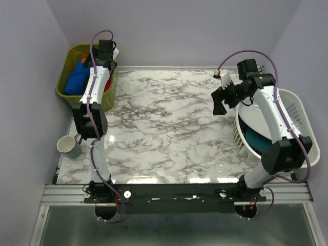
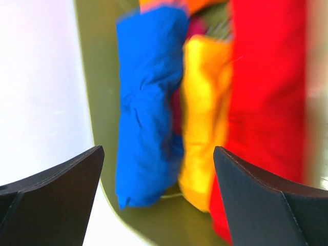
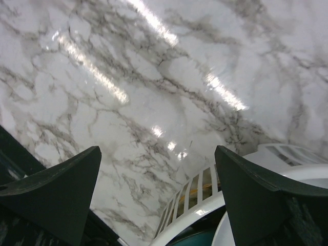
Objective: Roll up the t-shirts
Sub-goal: Reset both arms
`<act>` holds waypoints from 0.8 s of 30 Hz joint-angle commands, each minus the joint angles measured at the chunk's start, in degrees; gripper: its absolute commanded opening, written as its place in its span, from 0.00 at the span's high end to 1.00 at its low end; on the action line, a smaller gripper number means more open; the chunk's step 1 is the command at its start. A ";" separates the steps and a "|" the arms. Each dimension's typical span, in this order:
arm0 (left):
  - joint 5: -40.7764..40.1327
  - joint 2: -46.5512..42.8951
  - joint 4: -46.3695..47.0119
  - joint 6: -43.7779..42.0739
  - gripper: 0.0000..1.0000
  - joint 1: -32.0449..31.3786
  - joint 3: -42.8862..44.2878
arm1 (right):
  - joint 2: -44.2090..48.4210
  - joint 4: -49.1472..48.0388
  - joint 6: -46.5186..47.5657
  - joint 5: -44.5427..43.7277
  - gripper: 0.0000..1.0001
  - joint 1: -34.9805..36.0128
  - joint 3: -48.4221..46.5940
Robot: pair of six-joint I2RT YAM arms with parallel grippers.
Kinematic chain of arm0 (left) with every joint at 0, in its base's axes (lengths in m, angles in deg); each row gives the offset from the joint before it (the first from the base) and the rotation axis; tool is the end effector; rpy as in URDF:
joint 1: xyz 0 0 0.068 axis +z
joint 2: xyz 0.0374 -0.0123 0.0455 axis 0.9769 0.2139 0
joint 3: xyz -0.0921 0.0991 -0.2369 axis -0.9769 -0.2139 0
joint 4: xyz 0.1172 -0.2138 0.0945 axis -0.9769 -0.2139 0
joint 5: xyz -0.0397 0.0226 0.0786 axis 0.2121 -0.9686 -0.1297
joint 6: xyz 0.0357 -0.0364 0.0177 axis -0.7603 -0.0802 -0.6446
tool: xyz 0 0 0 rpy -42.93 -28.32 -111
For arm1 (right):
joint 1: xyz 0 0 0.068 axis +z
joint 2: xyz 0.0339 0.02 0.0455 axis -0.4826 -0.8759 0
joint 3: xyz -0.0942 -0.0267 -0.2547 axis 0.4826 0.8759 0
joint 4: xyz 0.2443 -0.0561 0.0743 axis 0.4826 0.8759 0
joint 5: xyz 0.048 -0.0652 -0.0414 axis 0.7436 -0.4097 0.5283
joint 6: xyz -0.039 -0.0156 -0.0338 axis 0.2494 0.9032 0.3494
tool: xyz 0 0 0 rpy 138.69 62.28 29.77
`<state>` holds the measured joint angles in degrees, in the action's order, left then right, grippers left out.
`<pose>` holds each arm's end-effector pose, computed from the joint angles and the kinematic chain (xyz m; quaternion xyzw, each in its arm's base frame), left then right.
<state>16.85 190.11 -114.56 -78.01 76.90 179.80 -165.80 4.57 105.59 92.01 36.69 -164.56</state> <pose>0.5004 0.0126 0.3073 0.1226 0.8767 0.3461 0.3109 0.3092 0.0583 0.3514 -0.3622 0.8783 0.1736 0.2594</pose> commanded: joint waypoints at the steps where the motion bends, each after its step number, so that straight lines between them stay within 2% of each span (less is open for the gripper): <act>1: 13.60 -13.86 -3.87 6.77 0.01 -8.98 -0.02 | 5.30 -11.19 -8.09 -1.70 0.00 0.25 -6.62; 3: 19.83 -17.12 -3.61 10.79 0.01 -10.84 -2.05 | 6.97 -13.56 -10.47 -0.03 0.00 0.25 -6.99; 4: 22.03 -20.19 -3.35 12.64 0.01 -11.54 -4.49 | 7.67 -18.18 -12.74 -0.55 0.00 0.16 -4.99; 6: 31.34 -23.10 -2.99 15.72 0.01 -13.04 -7.31 | 10.82 -25.30 -20.04 -3.52 0.00 0.16 -1.56; 9: 42.05 -28.47 -1.15 20.21 0.01 -14.18 -13.64 | 14.78 -28.94 -23.58 -3.29 0.00 0.16 5.04; 12: 45.94 -31.90 0.44 23.12 0.01 -14.80 -17.78 | 17.69 -31.32 -24.28 -1.00 0.00 0.25 11.28; 15: 46.05 -32.87 -0.09 22.86 0.01 -15.07 -19.02 | 22.08 -32.55 -24.81 1.89 0.00 0.16 16.28; 21: 44.55 -32.43 -0.45 22.77 0.01 -15.07 -19.20 | 24.65 -32.12 -25.51 5.25 0.00 0.25 18.15; 24: 45.52 -32.08 0.69 23.38 0.01 -15.07 -19.11 | 23.33 -31.85 -26.21 3.85 0.00 0.25 16.31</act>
<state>59.41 157.87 -114.76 -56.35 61.81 160.33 -142.28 -25.26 81.09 94.45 36.69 -146.63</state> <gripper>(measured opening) 0.987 0.998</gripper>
